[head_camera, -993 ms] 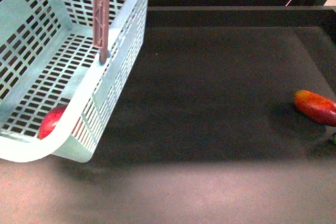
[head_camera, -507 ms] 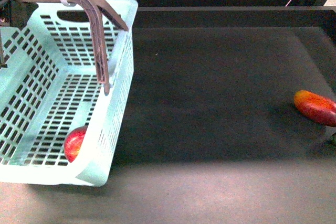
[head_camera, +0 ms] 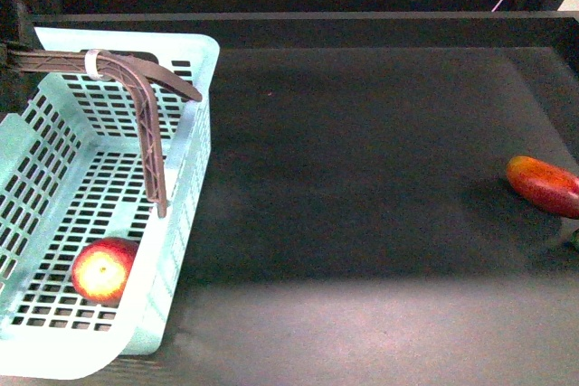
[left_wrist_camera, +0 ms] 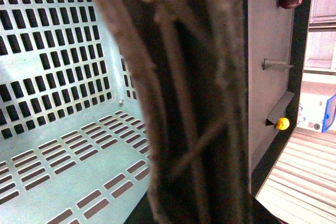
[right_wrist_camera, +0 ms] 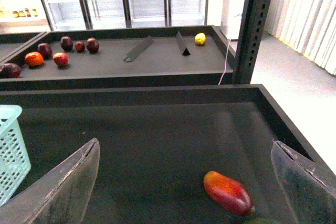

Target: Pick apple with right arm and hold basket with left

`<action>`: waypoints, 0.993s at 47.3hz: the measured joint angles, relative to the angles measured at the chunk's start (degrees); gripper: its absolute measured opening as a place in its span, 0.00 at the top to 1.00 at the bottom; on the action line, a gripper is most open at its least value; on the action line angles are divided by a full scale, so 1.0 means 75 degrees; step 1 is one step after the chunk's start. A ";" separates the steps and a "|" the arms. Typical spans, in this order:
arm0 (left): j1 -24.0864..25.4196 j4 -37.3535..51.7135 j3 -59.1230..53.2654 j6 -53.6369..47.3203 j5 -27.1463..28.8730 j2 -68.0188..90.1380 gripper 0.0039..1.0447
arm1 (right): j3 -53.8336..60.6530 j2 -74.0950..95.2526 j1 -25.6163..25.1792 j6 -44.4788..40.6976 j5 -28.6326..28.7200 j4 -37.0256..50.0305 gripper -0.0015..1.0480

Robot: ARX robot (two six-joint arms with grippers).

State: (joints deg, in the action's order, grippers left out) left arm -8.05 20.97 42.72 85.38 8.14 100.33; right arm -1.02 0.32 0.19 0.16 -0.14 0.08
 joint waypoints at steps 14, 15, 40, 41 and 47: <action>-0.0175 -0.0685 -0.0484 0.0493 0.0487 -0.1029 0.49 | 0.0000 0.0000 0.0000 0.0003 0.0003 0.0000 0.09; -0.0184 -0.0784 -0.0527 0.0548 0.0533 -0.1163 0.46 | 0.0000 0.0000 0.0000 0.0003 0.0003 0.0000 0.09; -0.0140 -0.0041 -0.2451 -0.1454 0.0274 -0.3363 0.19 | 0.0000 0.0000 0.0000 0.0003 0.0003 0.0000 0.09; -0.0102 0.0755 -0.2804 -0.2468 0.0131 -0.3346 0.23 | 0.0000 -0.0009 0.0000 0.0000 0.0003 0.0003 0.09; 0.0096 0.4873 -0.4147 -0.7245 -0.0192 -0.3523 0.45 | 0.0000 -0.0006 0.0000 0.0003 0.0000 -0.0003 0.09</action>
State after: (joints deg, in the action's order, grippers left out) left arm -7.33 57.52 11.62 31.05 6.70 73.91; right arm -1.02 0.27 0.19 0.19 -0.14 0.05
